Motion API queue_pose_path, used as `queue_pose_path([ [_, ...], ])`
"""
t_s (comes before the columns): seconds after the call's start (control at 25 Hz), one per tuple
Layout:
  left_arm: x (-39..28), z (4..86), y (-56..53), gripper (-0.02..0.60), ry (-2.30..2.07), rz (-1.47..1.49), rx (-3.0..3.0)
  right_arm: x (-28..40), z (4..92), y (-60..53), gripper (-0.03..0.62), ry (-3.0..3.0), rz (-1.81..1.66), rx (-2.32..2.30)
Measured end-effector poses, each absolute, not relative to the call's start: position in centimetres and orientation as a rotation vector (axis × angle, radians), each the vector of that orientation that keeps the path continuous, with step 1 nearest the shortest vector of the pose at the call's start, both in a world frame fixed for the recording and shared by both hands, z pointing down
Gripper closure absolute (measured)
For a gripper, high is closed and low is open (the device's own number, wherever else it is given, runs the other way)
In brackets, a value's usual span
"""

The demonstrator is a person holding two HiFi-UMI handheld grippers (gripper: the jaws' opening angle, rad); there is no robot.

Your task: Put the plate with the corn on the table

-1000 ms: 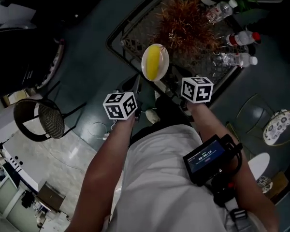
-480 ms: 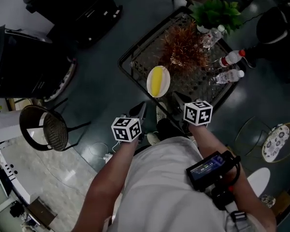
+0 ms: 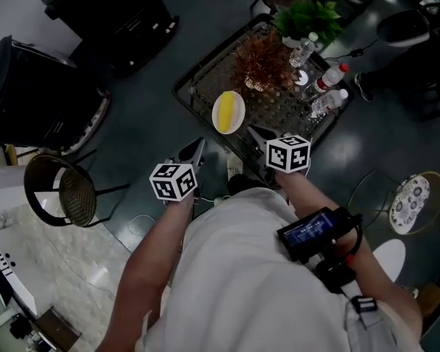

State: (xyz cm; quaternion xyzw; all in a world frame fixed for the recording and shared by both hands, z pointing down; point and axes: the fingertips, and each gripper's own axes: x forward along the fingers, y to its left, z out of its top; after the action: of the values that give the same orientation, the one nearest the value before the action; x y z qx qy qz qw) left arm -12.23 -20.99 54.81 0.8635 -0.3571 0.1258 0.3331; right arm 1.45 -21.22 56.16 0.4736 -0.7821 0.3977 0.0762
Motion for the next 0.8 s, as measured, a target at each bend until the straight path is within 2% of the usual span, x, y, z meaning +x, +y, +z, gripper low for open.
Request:
queue_pose_path([
  [0.8, -14.1, 49.8, -11.0, 0.574, -0.905, 0.257, 2.394, -1.3, 49.4, -12.0, 0.585, -2.558, 1.076, 1.353],
])
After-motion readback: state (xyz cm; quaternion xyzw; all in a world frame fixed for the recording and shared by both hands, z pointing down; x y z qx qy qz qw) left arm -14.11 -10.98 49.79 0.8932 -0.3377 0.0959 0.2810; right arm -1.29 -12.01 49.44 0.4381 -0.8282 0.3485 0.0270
